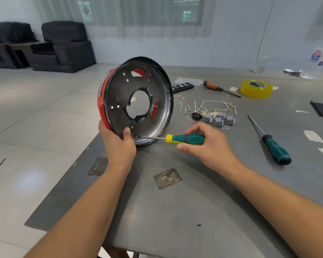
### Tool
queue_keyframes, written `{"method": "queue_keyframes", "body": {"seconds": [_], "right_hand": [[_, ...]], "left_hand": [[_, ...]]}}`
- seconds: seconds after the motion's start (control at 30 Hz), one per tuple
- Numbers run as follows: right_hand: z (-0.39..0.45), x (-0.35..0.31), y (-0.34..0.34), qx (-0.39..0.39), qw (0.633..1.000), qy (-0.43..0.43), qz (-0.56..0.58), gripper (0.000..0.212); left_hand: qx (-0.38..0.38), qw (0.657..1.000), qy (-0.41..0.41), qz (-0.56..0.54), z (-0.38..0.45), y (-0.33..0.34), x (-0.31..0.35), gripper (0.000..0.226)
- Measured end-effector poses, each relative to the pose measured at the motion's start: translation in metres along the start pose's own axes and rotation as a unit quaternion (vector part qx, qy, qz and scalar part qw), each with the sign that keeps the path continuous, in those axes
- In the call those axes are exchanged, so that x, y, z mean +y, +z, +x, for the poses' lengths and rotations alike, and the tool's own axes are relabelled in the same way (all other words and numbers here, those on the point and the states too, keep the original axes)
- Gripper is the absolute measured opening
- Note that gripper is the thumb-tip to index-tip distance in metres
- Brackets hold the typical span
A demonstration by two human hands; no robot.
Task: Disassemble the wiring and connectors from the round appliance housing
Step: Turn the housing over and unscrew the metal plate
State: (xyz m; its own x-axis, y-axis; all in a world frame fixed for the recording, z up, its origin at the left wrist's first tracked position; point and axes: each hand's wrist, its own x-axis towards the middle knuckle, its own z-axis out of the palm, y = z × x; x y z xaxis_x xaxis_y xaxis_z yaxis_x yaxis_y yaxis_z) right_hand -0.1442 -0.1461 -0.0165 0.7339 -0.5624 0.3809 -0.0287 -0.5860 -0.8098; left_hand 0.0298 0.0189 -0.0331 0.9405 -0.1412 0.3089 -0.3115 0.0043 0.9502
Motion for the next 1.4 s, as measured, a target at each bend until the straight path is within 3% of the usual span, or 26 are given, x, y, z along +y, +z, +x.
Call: {"method": "queue_keyframes", "body": {"seconds": [0.1, 0.17, 0.3, 0.37, 0.5, 0.77, 0.93, 1.0, 1.13, 1.23, 1.33, 1.4], "right_hand": [[0.001, -0.006, 0.005, -0.024, 0.985, 0.061, 0.159, 0.032], [0.003, -0.011, 0.006, -0.03, 0.98, 0.078, 0.18, 0.018], [0.008, -0.014, -0.002, -0.041, 0.997, 0.061, -0.029, 0.011], [0.011, -0.013, -0.008, -0.056, 0.995, 0.038, -0.078, 0.009], [0.004, -0.006, -0.015, -0.088, 0.992, -0.02, -0.084, 0.01], [0.0, -0.005, -0.015, -0.034, 0.992, -0.113, -0.038, 0.039], [0.001, 0.003, -0.013, -0.056, 0.996, -0.063, 0.0, 0.029], [0.0, 0.001, -0.011, -0.057, 0.996, -0.039, -0.063, 0.023], [0.007, -0.001, -0.007, -0.03, 0.972, -0.044, -0.23, 0.051], [0.011, 0.002, -0.012, -0.039, 0.968, -0.127, -0.211, 0.03], [0.015, 0.007, -0.022, -0.067, 0.955, -0.208, -0.203, 0.034], [0.016, 0.011, -0.023, -0.046, 0.966, -0.186, -0.171, 0.035]], "left_hand": [[-0.005, 1.0, 0.005, 0.001, 0.0, 0.001, 0.001, 0.07], [-0.002, 1.0, 0.002, 0.0, 0.0, 0.001, 0.0, 0.069], [0.005, 1.0, -0.002, -0.001, 0.002, 0.0, -0.003, 0.069], [0.006, 1.0, -0.002, -0.003, 0.003, 0.0, -0.004, 0.069], [0.017, 1.0, -0.002, -0.002, 0.004, -0.001, -0.005, 0.07], [0.018, 1.0, -0.002, 0.001, 0.003, -0.001, -0.003, 0.071], [0.023, 1.0, -0.011, -0.003, 0.003, -0.002, -0.004, 0.07], [0.019, 1.0, -0.012, -0.007, 0.002, -0.001, -0.005, 0.07], [0.014, 1.0, -0.01, -0.002, 0.003, -0.002, -0.005, 0.07], [0.008, 1.0, -0.009, 0.001, 0.002, -0.001, -0.003, 0.071], [0.006, 1.0, -0.009, 0.002, 0.001, -0.002, -0.002, 0.071], [0.002, 1.0, -0.008, 0.003, 0.0, -0.001, 0.0, 0.071]]}}
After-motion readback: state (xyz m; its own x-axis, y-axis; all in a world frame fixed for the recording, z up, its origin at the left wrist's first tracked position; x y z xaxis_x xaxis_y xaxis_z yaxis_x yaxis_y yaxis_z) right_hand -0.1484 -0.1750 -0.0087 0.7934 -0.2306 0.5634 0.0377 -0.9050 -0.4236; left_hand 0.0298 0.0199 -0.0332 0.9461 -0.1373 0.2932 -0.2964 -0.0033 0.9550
